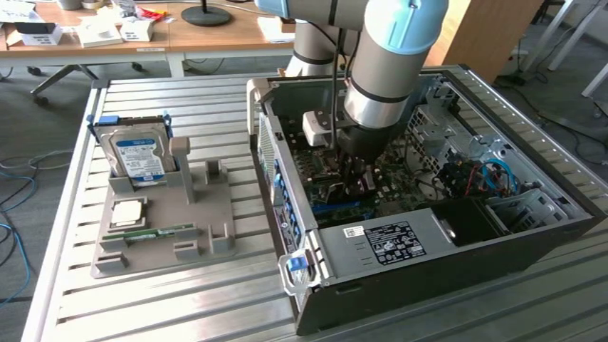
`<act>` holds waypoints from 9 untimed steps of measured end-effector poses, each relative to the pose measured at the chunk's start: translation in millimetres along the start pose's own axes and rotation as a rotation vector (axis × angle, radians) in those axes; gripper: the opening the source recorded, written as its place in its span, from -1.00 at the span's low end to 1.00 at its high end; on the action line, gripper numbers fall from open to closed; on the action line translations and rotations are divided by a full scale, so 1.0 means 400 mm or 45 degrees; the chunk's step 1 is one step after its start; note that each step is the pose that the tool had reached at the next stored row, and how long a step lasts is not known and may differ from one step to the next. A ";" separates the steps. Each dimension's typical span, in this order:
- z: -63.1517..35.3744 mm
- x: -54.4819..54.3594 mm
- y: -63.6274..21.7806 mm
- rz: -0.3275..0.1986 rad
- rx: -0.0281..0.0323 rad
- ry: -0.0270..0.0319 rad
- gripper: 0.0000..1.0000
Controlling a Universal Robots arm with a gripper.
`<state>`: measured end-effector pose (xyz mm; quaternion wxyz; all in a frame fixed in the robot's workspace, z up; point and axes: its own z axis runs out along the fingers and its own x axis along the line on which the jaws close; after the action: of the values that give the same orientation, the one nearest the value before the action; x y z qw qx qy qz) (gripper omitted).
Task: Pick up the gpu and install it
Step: 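Insert the gpu into the slot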
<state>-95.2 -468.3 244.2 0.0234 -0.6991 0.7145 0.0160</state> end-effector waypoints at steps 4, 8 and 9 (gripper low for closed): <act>0.003 0.000 0.000 0.000 -0.0002 0.0005 -0.47; 0.004 0.000 0.000 0.000 -0.0001 0.0002 -0.47; 0.005 0.000 0.000 0.000 -0.0001 0.0003 -0.47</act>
<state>-95.2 -468.4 242.1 0.0233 -0.6991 0.7145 0.0159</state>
